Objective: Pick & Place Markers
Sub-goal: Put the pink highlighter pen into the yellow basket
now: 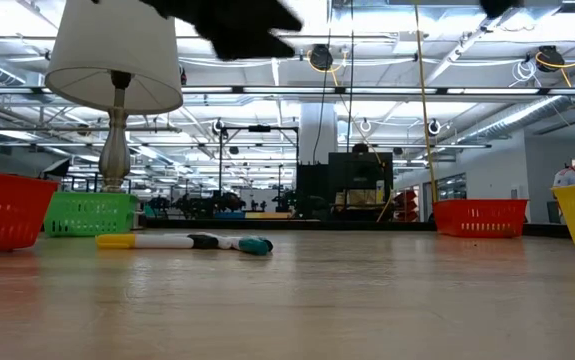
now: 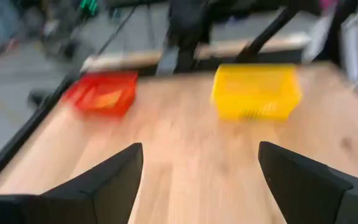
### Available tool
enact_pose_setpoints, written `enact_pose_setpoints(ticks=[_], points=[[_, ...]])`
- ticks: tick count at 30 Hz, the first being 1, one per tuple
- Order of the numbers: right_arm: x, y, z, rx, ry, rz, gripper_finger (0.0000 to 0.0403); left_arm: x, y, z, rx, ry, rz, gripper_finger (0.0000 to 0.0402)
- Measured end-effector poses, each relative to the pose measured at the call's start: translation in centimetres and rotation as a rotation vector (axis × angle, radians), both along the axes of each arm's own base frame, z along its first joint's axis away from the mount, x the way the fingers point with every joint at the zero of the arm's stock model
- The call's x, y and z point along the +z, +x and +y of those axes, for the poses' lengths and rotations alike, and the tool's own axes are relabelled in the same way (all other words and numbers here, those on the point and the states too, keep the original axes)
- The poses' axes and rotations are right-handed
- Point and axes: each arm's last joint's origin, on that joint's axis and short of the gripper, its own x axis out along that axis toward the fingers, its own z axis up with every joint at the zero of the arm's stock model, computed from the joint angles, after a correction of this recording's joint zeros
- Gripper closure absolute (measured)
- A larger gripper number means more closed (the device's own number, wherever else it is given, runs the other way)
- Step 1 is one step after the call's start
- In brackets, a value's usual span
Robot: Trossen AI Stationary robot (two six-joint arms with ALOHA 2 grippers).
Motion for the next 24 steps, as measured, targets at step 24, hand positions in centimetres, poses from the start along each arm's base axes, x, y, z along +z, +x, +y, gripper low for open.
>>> enact_pose_setpoints(ticks=[24], points=[[-8.4,-8.1,0.4,-0.260,0.412,0.745,0.0338,-0.9,-3.3,-0.8,0.149,-0.149,0.262,0.0161]])
